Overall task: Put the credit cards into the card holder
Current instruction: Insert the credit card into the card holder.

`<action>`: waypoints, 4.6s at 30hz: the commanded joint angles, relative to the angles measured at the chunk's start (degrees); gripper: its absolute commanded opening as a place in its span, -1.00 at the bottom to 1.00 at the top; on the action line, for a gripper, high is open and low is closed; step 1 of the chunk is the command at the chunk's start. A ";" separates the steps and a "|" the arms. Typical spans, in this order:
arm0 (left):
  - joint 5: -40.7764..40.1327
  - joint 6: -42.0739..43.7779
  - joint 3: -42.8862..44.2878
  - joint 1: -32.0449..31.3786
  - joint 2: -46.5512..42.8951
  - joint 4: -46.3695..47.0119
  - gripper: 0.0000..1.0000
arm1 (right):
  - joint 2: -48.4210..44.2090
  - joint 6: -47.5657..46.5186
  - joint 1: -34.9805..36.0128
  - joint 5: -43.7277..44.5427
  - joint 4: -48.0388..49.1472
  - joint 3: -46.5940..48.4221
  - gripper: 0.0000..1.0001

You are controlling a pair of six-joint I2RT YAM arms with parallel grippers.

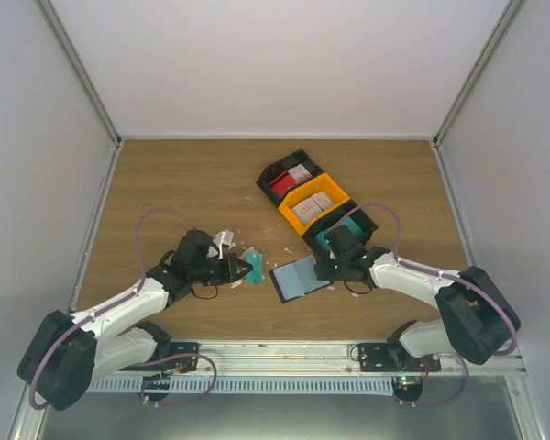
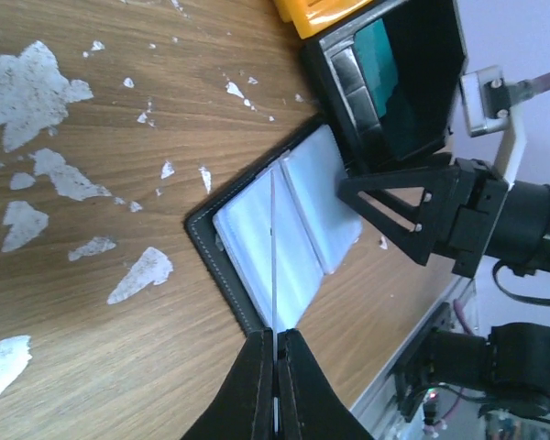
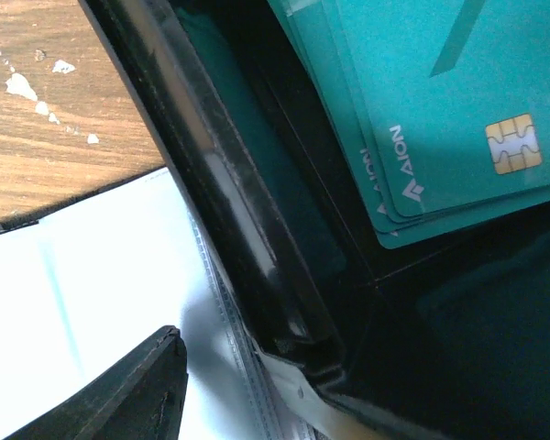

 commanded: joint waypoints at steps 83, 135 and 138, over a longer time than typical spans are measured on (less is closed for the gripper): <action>-23.45 -29.13 -4.80 -22.17 24.97 36.75 -1.00 | 1.65 14.24 13.63 -3.57 0.64 -2.75 -0.37; -18.07 -20.27 -1.96 -25.94 30.30 36.83 -0.60 | -3.19 14.78 13.62 -5.40 3.89 -5.21 -0.35; -18.32 -18.20 -0.48 -26.06 26.37 29.30 -0.44 | -3.63 14.65 13.56 -4.72 2.90 -5.13 -0.31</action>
